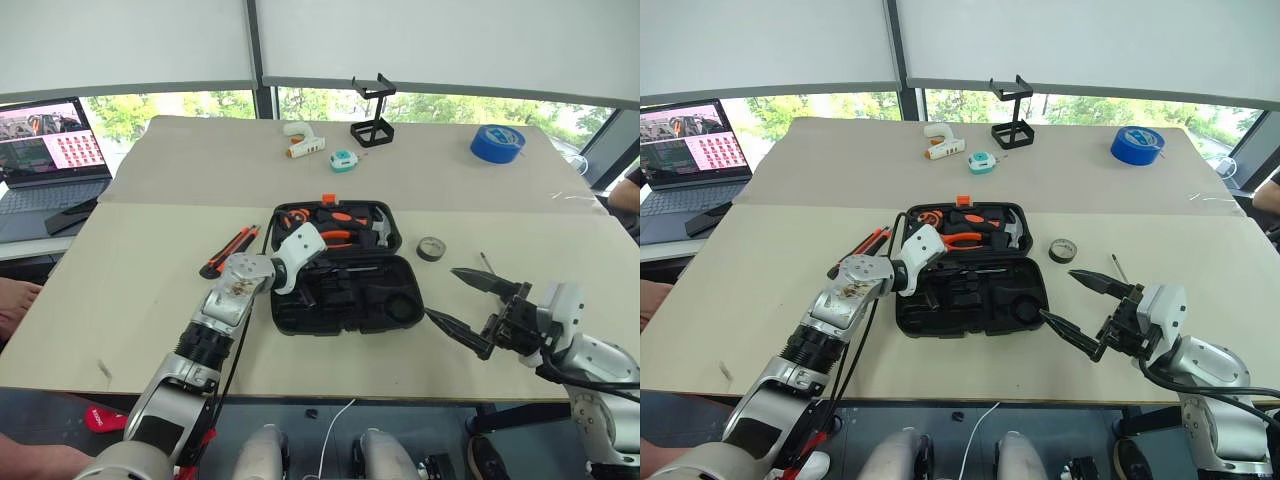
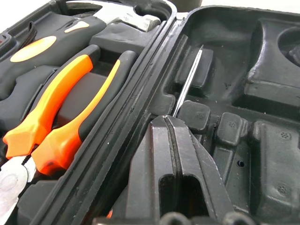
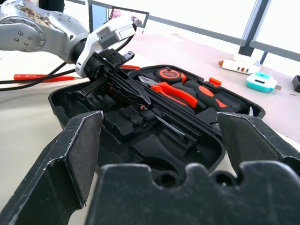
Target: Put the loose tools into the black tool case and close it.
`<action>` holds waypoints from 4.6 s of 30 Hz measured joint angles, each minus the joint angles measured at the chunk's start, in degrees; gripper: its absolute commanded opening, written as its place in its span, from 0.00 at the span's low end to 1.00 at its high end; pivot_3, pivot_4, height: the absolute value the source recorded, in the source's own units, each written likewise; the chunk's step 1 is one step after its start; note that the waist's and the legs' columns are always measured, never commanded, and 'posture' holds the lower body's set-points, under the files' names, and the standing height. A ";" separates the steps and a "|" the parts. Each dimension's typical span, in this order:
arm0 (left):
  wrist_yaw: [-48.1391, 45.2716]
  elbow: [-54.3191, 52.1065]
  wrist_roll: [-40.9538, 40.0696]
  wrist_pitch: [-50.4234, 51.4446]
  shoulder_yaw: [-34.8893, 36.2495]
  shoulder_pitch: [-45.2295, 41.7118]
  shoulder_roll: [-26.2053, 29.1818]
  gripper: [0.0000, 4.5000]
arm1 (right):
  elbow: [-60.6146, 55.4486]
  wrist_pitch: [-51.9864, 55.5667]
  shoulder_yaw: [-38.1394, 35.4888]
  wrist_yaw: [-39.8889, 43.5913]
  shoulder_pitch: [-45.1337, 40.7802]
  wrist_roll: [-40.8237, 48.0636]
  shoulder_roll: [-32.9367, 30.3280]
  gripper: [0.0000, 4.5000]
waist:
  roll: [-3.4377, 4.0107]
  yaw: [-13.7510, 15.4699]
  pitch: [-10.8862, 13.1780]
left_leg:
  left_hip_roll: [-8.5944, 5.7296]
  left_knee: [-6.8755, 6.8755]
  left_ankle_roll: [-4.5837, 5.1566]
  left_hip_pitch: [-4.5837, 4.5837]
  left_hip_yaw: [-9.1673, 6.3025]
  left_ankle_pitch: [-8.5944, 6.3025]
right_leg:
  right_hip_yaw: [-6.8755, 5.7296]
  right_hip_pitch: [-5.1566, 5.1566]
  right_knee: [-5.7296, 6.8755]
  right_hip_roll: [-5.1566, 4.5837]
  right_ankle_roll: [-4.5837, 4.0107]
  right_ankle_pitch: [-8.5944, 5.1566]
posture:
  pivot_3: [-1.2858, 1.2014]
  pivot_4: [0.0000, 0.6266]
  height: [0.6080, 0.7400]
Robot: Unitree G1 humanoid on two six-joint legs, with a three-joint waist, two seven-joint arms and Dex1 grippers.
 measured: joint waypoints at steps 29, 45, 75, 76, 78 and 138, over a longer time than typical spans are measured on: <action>-24.52 -31.30 -31.37 -18.16 38.33 53.88 22.02 0.98 | 11.70 -0.82 -21.86 -0.59 21.43 -1.14 -0.56 1.00 | 0.31 -0.21 0.01 | 0.24 -0.17 0.14 0.15 0.36 -0.35 | 0.30 -0.12 -0.14 -0.61 -0.59 -0.45 | 0.52 0.24 1.00; -19.02 -38.81 -33.79 -13.22 23.50 44.26 19.71 1.00 | 23.47 33.77 -0.91 -11.14 -5.65 -10.32 -19.75 0.83 | 0.29 -0.12 -0.02 | 0.20 -0.14 0.42 -0.24 0.34 -0.42 | 0.23 -0.23 -0.63 -0.08 0.02 -0.16 | 0.52 0.24 1.00; -14.09 -36.52 -37.19 -16.98 34.77 56.68 17.12 1.00 | 29.81 -1.03 22.30 16.80 -40.04 -21.30 -9.77 0.23 | 0.42 -1.67 0.09 | 0.36 -0.13 0.38 -0.26 0.41 -0.41 | 0.29 -0.48 -0.58 -0.07 0.01 0.01 | 0.52 0.24 1.00; -13.93 -36.47 -36.96 -17.38 35.37 57.81 16.78 1.00 | 31.11 -0.78 24.57 17.42 -42.44 -23.01 -8.82 0.23 | 0.41 -1.45 0.09 | 0.34 -0.13 0.38 -0.32 0.41 -0.41 | 0.28 -0.54 -0.59 -0.09 0.01 0.01 | 0.52 0.24 1.00; -13.58 -36.53 -36.74 -18.27 36.27 59.86 16.17 1.00 | 34.33 -1.72 28.30 18.22 -45.82 -26.69 -6.94 0.23 | 0.39 -0.52 0.10 | 0.28 -0.12 0.36 -0.49 0.39 -0.40 | 0.13 -0.67 -0.57 -0.20 0.01 0.01 | 0.52 0.24 1.00; -3.40 -42.63 -32.74 -18.29 30.67 60.73 13.43 1.00 | 58.74 -8.95 30.56 20.07 -56.15 -32.21 12.03 0.00 | 0.37 -1.66 0.09 | 0.25 -0.13 0.31 -0.21 0.49 -0.38 | 0.12 -0.66 -0.08 -0.35 -0.08 0.00 | 0.52 0.24 1.00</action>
